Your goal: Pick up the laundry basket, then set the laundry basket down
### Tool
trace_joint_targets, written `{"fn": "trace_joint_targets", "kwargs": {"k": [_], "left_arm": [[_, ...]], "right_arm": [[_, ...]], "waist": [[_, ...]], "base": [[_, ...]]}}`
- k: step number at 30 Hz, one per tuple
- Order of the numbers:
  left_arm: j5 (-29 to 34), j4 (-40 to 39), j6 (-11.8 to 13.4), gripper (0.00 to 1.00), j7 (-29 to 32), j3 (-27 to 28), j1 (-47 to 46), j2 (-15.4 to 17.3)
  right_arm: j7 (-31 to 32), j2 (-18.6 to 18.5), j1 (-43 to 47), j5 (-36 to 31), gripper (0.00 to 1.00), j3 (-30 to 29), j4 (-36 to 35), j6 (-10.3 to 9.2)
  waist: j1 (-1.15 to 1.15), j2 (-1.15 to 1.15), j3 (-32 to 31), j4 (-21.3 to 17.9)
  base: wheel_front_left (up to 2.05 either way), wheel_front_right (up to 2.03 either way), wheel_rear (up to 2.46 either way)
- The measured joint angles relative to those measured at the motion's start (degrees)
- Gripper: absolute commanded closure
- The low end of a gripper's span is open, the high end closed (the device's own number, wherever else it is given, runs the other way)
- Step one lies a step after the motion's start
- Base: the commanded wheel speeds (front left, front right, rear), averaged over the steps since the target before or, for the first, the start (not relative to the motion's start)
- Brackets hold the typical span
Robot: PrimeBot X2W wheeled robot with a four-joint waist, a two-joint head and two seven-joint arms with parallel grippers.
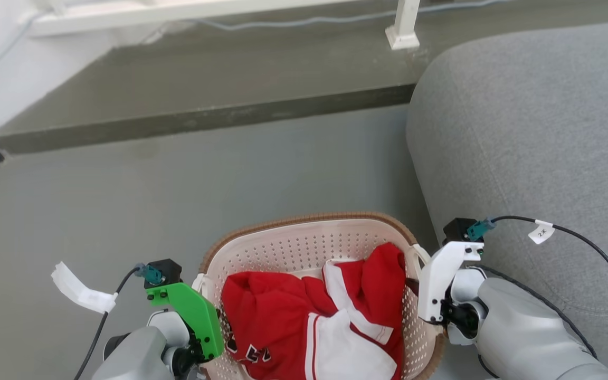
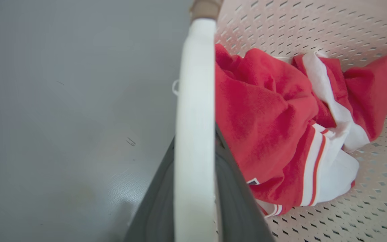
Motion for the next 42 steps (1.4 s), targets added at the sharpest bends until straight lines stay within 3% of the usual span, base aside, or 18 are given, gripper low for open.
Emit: {"fn": "trace_joint_targets", "kwargs": {"k": [11, 42], "left_arm": [[-0.94, 0.55, 0.0, 1.0, 0.96, -0.54, 0.07, 0.0], [-3.09, 1.07, 0.01, 1.0, 1.3, -2.41, 0.13, 0.02]], "right_arm": [[1.23, -0.01, 0.41, 0.9, 1.0, 0.68, 0.09, 0.0], [1.25, -0.02, 0.47, 2.47, 1.0, 2.32, 0.71, -0.05]], "waist": [[0.0, 0.0, -2.89, -0.16], [0.01, 0.0, -2.86, -0.28]], "base": [[0.0, 0.0, 0.0], [0.0, 0.0, 0.0]]}}
